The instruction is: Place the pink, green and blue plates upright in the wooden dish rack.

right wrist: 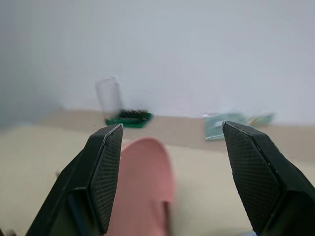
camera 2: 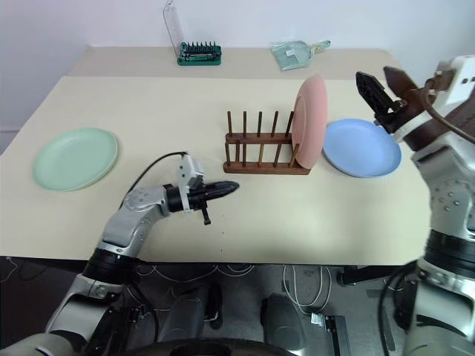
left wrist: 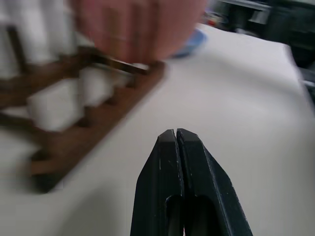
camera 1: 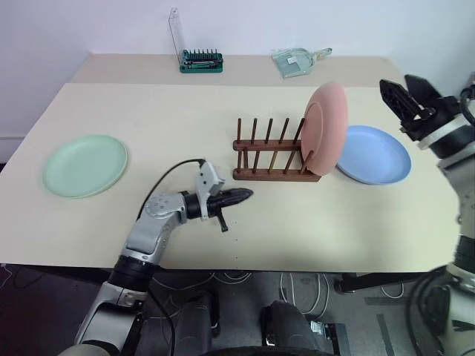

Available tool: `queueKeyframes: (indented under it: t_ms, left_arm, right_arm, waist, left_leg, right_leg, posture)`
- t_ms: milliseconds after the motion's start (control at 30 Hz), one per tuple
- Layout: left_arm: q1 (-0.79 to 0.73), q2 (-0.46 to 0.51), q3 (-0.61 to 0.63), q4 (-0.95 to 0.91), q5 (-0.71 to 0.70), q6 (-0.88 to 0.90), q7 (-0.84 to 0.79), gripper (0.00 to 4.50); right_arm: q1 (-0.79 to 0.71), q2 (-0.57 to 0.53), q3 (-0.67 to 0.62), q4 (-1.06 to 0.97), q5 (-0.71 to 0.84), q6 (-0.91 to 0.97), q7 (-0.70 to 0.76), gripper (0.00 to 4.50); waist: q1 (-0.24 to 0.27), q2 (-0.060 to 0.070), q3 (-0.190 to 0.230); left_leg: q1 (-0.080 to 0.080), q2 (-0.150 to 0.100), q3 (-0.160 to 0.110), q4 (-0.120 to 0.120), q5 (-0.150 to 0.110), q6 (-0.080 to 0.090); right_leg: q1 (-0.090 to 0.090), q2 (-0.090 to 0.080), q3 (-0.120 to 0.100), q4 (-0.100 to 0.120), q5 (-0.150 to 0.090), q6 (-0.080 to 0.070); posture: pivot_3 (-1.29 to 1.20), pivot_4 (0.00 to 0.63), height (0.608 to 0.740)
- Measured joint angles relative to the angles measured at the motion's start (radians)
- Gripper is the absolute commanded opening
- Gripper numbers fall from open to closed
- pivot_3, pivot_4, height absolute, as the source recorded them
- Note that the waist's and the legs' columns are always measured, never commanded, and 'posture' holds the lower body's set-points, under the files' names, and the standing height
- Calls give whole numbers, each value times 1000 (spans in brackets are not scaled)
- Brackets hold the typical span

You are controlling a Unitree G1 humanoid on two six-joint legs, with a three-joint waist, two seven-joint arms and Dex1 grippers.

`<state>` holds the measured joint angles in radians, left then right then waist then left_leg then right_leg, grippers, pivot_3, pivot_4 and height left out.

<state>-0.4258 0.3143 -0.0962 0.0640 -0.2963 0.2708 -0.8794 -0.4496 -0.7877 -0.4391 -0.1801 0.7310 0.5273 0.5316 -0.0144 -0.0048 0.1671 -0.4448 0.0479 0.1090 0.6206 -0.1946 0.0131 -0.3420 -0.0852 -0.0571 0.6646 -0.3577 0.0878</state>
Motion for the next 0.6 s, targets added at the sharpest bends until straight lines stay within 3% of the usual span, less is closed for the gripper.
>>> queueKeyframes:
  t_ms: [100,233,467,600]
  left_arm:
    - [-79,11,122,-16,-2,35,153,2394]
    - [-167,42,289,-94,-26,142,367,4351]
    - [-199,152,481,-62,148,430,843,4465]
    - [-191,188,593,-50,204,581,997,4465]
  right_arm:
    - [41,-88,78,-162,-35,0,82,3315]
    - [49,-120,223,-304,-41,33,162,3315]
    - [-13,-66,473,-385,-119,53,208,3315]
    - [-13,3,568,-371,-171,41,229,3315]
  waist:
    - [-5,-1,1]
    - [-2,-4,3]
    - [0,-13,8]
    - [3,-19,12]
  left_leg:
    - [1,1,0,0,0,-1]
    - [1,1,-1,0,0,-1]
    - [1,1,-1,0,1,-1]
    - [-1,1,-1,0,4,-8]
  right_leg:
    - [0,1,0,0,0,0]
    - [1,1,0,0,0,0]
    - [0,1,0,0,0,0]
    - [-1,1,0,0,0,0]
  posture:
    - [0,150,732]
    - [0,150,732]
    - [0,150,732]
    - [0,150,732]
